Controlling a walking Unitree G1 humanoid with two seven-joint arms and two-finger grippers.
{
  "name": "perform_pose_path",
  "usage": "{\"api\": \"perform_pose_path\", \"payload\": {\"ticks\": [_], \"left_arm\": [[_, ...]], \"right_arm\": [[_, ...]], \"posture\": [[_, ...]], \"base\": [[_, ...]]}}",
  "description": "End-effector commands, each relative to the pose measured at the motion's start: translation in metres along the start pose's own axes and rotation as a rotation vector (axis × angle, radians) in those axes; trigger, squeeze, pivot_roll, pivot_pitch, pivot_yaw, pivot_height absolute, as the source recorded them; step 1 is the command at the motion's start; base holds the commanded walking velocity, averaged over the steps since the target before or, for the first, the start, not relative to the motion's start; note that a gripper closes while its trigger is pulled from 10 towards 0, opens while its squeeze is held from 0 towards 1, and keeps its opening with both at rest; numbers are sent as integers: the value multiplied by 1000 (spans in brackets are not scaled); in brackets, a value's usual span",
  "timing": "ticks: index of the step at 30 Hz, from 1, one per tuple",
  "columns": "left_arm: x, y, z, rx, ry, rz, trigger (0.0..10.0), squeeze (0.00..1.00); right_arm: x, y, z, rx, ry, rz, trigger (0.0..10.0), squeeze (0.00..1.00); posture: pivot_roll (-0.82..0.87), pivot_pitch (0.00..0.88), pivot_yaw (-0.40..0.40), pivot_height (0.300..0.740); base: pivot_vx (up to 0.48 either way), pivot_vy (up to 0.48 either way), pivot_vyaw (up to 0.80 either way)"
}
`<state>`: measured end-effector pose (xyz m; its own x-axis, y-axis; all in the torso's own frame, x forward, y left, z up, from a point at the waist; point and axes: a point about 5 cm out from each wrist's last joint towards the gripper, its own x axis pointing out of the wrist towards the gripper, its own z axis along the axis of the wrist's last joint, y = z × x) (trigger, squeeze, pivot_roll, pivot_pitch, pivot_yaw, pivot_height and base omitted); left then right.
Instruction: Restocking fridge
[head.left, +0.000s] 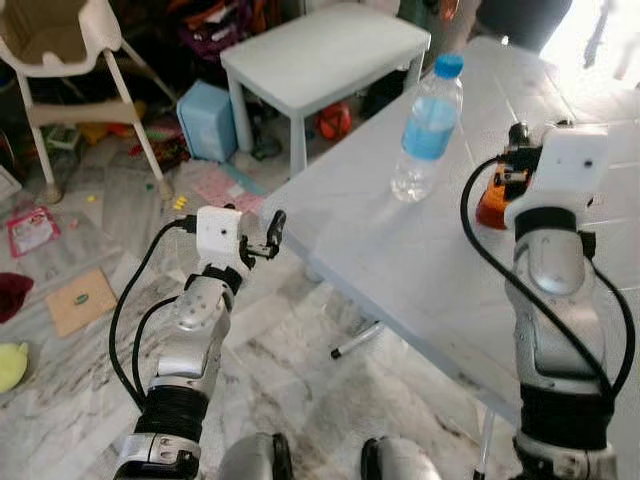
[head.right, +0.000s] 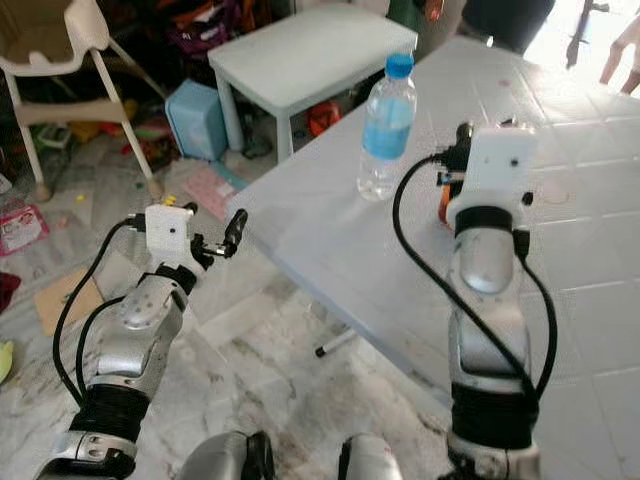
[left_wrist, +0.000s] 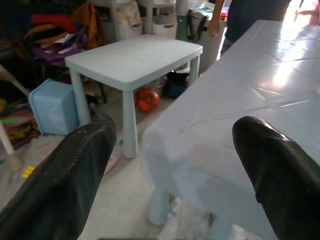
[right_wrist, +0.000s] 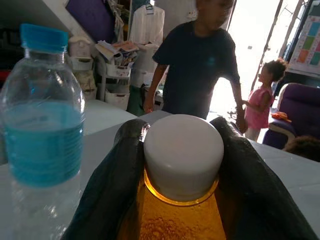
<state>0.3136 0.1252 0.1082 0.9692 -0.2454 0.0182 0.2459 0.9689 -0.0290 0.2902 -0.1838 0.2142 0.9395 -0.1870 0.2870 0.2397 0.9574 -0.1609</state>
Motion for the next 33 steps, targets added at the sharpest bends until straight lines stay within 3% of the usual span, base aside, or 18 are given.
{"api": "perform_pose_path", "payload": {"ticks": [1,5,20,33], "left_arm": [[2,-1,5,4,-8,-2,10000,0],[3,-1,4,11,-10,2,10000,0],[8,-3,7,8,-14,5,10000,0],[7,-4,4,9,-8,12,10000,0]], "right_arm": [[-5,9,-13,22,75,43,10000,0],[-8,21,-7,63,38,89,10000,0],[-6,29,11,102,-47,119,10000,0],[-4,38,15,96,-57,155,10000,0]], "posture": [[-99,49,63,740],[-103,40,64,740],[-109,28,63,740],[-105,27,56,740]], "base": [[0,0,0],[-65,0,0],[-303,0,0],[-325,0,0]]}}
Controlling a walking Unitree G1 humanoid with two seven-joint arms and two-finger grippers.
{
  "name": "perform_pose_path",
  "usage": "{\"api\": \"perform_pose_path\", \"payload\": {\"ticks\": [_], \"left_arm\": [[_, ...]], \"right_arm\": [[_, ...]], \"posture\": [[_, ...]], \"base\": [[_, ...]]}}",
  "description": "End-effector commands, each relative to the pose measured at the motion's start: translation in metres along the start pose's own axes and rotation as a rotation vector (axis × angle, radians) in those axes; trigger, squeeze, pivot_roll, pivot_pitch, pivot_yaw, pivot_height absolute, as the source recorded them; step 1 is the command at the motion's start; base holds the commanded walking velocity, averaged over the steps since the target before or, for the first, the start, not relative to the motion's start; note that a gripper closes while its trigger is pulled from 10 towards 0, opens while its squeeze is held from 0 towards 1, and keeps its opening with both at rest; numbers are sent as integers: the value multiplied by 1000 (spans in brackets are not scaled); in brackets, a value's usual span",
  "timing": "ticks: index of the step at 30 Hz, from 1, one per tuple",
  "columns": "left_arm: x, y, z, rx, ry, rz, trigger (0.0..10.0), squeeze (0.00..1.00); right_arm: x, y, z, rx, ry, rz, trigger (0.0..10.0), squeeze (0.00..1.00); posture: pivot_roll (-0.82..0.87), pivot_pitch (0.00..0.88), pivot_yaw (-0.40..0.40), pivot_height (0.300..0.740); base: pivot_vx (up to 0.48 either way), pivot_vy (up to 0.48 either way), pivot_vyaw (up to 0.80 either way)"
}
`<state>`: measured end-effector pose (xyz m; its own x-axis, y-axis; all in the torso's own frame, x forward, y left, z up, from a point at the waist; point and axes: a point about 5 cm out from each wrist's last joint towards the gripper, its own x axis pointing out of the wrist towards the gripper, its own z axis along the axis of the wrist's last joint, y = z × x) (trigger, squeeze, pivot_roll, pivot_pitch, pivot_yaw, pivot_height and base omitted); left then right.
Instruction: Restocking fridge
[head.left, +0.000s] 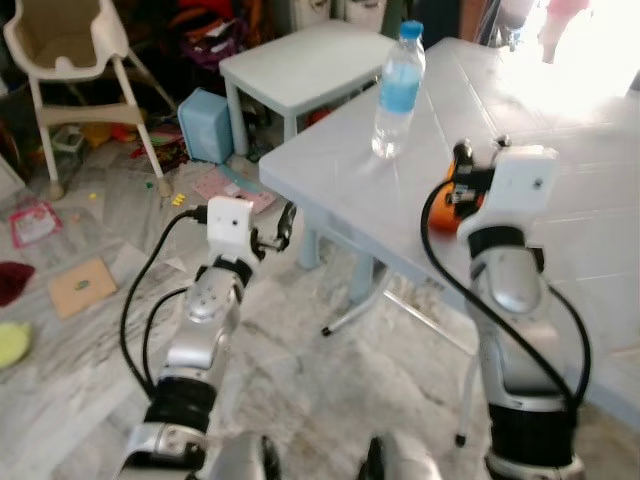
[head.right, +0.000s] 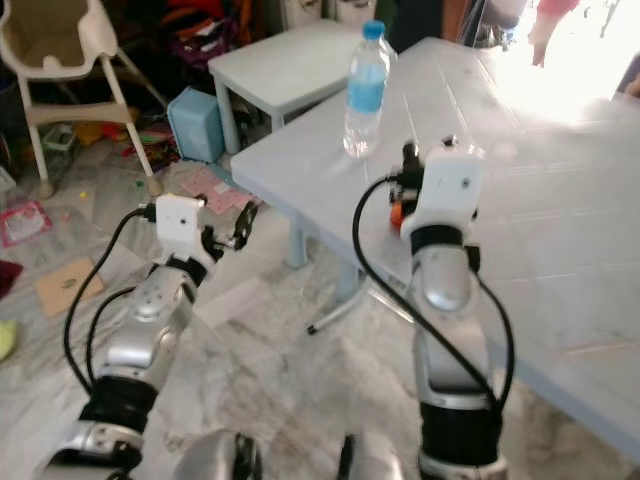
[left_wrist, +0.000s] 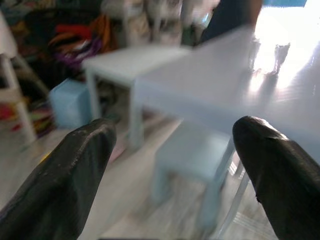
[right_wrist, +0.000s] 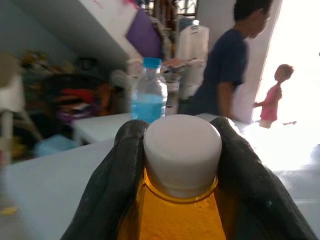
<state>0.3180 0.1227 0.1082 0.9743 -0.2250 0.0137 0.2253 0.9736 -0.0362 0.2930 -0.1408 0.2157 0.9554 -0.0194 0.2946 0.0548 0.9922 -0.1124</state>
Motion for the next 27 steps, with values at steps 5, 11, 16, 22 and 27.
{"api": "perform_pose_path", "payload": {"ticks": [5,11,16,22,27], "left_arm": [[3,-1,4,18,-15,0,10000,0],[2,2,3,27,-14,8,10000,0],[1,5,3,44,-16,20,10000,0],[1,10,1,63,-11,43,10000,0],[3,13,-3,80,1,38,10000,0]], "right_arm": [[1,4,-6,7,11,9,10000,0],[-6,12,-23,73,53,51,10000,0],[-9,15,-33,48,101,56,10000,0],[-11,22,-41,9,96,112,10000,0],[-8,36,-48,-8,100,121,10000,0]], "posture": [[-99,26,51,740],[-88,25,53,740],[-88,30,60,740],[-85,49,83,740],[-96,51,104,740]], "base": [[-279,0,0],[-87,0,0],[0,0,0],[0,0,271],[0,0,800]]}}
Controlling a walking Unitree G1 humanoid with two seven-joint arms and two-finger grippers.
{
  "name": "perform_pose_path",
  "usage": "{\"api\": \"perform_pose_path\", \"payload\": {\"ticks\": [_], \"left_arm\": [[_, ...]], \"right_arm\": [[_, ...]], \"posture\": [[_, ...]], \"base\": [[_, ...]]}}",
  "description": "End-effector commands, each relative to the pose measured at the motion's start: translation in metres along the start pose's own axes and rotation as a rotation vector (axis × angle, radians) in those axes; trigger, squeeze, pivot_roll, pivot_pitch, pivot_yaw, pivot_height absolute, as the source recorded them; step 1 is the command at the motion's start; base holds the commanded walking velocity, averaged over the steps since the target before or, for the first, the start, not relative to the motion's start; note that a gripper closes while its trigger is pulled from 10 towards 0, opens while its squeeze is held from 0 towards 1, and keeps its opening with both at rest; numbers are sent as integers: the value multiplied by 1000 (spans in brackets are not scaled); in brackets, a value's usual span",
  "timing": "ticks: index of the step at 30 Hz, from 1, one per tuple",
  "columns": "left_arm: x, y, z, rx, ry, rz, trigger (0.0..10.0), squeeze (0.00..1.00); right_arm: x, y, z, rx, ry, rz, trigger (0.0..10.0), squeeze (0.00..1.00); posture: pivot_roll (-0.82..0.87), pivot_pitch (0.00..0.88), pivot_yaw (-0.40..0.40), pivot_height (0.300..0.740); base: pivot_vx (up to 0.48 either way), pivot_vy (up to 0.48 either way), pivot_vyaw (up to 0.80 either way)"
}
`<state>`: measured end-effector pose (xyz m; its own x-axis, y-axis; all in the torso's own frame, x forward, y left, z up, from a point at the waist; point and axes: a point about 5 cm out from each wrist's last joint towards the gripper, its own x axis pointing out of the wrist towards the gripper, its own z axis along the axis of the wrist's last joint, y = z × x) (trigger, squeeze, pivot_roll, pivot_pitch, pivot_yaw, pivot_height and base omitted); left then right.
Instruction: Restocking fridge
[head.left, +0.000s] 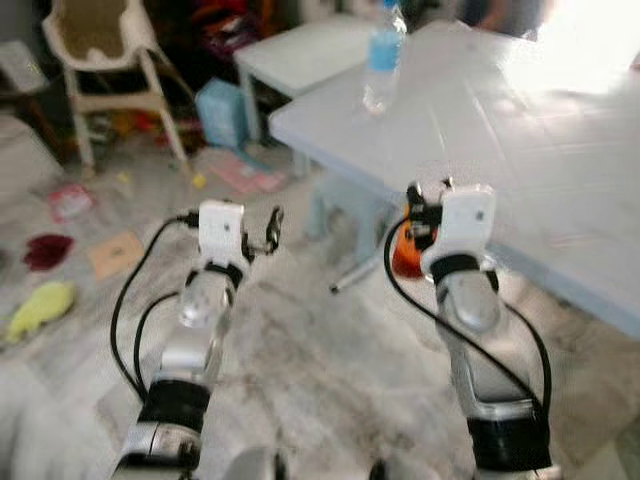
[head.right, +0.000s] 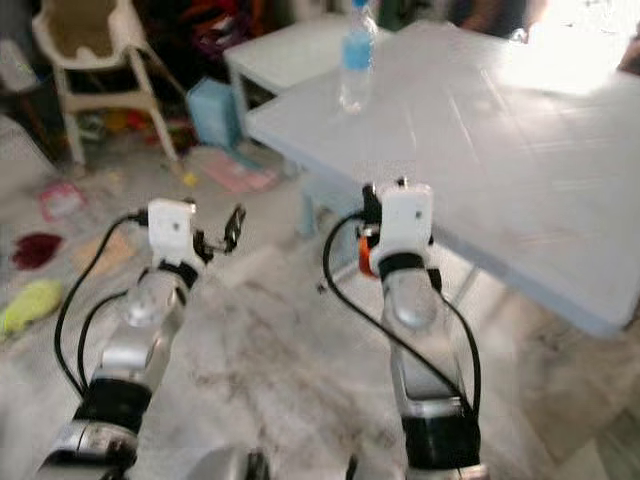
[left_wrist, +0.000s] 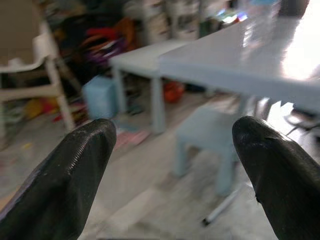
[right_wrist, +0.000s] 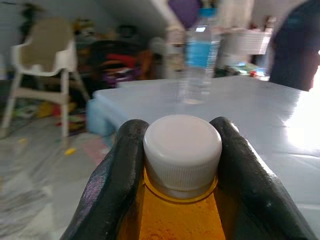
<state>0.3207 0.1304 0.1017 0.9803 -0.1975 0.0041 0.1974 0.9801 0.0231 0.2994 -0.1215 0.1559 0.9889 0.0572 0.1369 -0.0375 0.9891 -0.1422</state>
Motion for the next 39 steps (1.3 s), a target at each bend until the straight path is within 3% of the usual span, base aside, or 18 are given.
{"api": "perform_pose_path", "payload": {"ticks": [1,10,18,19,24,33,39], "left_arm": [[3,5,4,26,-15,9,10000,0],[3,7,-3,40,13,39,10000,0],[-6,28,-5,49,3,139,10000,0],[-17,39,-8,63,4,167,10000,0],[-39,52,-17,51,26,227,10000,0],[-47,50,-16,10,6,291,10000,0],[-51,50,-13,8,-3,297,10000,0]], "right_arm": [[4,11,10,-2,-55,25,10000,0],[-3,4,-6,-42,-27,-7,10000,0],[-14,-11,-23,-52,-5,-58,10000,0],[-17,-20,-23,-50,-10,-77,10000,0],[-18,-30,-24,-47,-10,-81,10000,0],[-9,-18,-20,-21,-27,1,10000,0],[-10,-17,-23,-18,-13,12,10000,0]], "posture": [[-95,53,104,740],[-83,56,88,740],[-66,49,68,740],[-57,46,59,740],[-30,47,25,740],[5,50,-44,740],[14,53,-67,740]], "base": [[0,0,800],[0,0,800],[0,0,800],[0,0,800],[0,0,800],[0,0,731],[0,0,0]]}}
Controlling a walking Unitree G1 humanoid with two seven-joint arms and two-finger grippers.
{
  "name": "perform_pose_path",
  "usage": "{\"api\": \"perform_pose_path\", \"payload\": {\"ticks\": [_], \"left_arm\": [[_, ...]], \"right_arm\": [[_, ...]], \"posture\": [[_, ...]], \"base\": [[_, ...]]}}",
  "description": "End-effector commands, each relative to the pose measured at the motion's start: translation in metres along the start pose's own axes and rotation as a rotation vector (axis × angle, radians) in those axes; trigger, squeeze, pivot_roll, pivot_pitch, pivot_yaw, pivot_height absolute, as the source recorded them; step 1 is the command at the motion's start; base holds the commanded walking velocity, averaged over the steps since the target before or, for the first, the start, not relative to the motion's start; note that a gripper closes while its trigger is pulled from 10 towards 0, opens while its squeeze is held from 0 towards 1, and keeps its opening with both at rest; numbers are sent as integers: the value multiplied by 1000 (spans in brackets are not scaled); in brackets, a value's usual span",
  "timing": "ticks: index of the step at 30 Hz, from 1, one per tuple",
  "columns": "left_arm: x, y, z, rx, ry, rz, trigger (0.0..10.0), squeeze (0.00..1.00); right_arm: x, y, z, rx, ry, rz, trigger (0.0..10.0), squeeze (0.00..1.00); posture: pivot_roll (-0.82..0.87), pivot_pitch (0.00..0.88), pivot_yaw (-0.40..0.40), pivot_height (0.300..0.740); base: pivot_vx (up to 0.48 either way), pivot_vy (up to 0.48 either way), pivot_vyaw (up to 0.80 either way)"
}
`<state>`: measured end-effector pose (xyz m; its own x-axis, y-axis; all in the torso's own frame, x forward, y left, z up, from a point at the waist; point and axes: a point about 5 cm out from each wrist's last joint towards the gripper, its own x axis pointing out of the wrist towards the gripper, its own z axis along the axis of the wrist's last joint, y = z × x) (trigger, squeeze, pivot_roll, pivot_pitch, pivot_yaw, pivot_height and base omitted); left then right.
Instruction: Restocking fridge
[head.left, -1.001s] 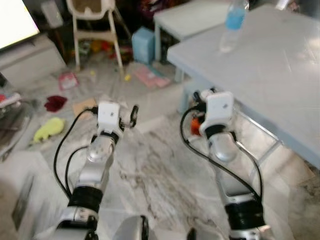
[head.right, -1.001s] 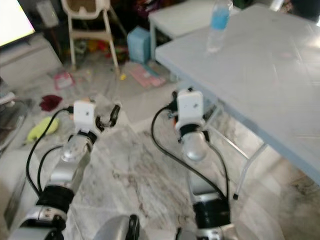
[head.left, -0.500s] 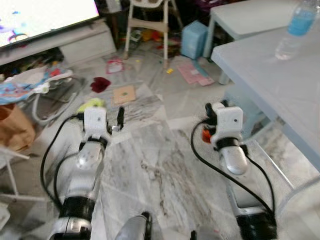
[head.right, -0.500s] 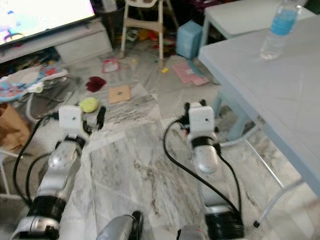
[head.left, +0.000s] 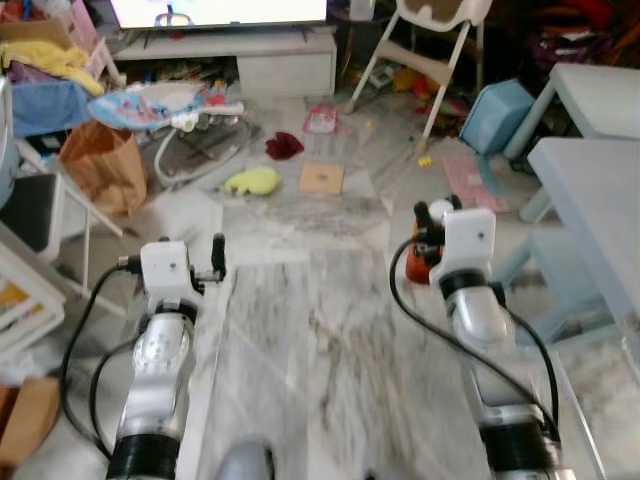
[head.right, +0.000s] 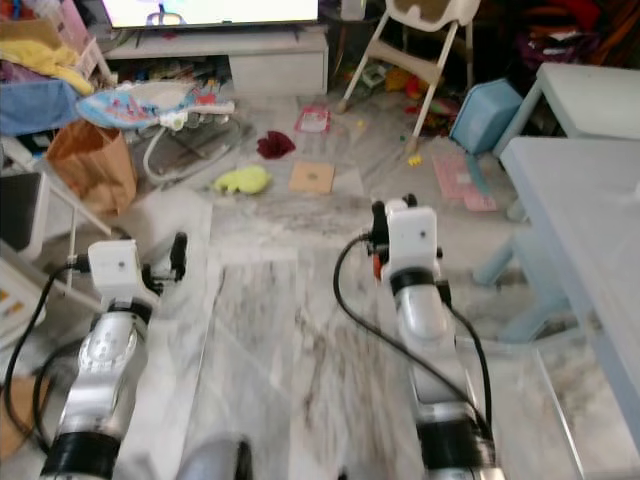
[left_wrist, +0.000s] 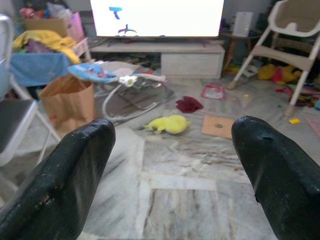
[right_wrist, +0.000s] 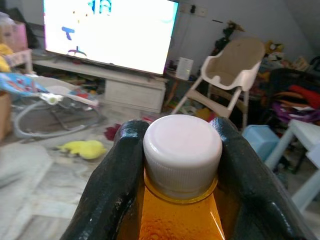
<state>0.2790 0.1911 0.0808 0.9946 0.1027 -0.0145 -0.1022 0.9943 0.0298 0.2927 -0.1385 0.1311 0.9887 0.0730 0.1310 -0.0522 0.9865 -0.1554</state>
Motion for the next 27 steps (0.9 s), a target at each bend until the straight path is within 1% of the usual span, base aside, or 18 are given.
{"api": "perform_pose_path", "payload": {"ticks": [1,3,4,6,7,11,15,22,27], "left_arm": [[1,-1,9,-2,-29,-3,10000,0],[1,-1,9,-2,-29,-3,10000,0],[1,-1,9,-1,-27,-2,10000,0],[5,-3,9,-3,-11,-9,10000,0],[5,-3,9,-3,-11,-9,10000,0],[9,-4,11,12,-12,-22,10000,0],[13,-9,15,53,-29,-43,10000,0],[14,-14,17,53,-36,-58,10000,0],[15,-14,16,52,-37,-48,10000,0]], "right_arm": [[1,-4,3,-4,-20,0,10000,0],[1,-4,3,-4,-20,0,10000,0],[1,-3,5,-15,-35,19,10000,0],[2,0,10,-34,-68,35,10000,0],[2,0,10,-34,-68,35,10000,0],[2,1,10,-18,-69,31,10000,0],[2,5,13,12,-77,35,10000,0],[0,5,12,24,-77,35,10000,0],[2,5,11,33,-75,37,10000,0]], "posture": [[11,54,-65,740],[11,54,-65,740],[5,55,-60,740],[-3,55,-48,740],[-3,55,-48,740],[-9,58,-36,740],[-19,63,-23,740],[-20,64,-14,740],[-16,63,-15,740]], "base": [[0,0,0],[0,0,0],[0,0,0],[0,309,788],[0,368,788],[0,480,791],[0,480,794],[0,480,794],[0,480,794]]}}
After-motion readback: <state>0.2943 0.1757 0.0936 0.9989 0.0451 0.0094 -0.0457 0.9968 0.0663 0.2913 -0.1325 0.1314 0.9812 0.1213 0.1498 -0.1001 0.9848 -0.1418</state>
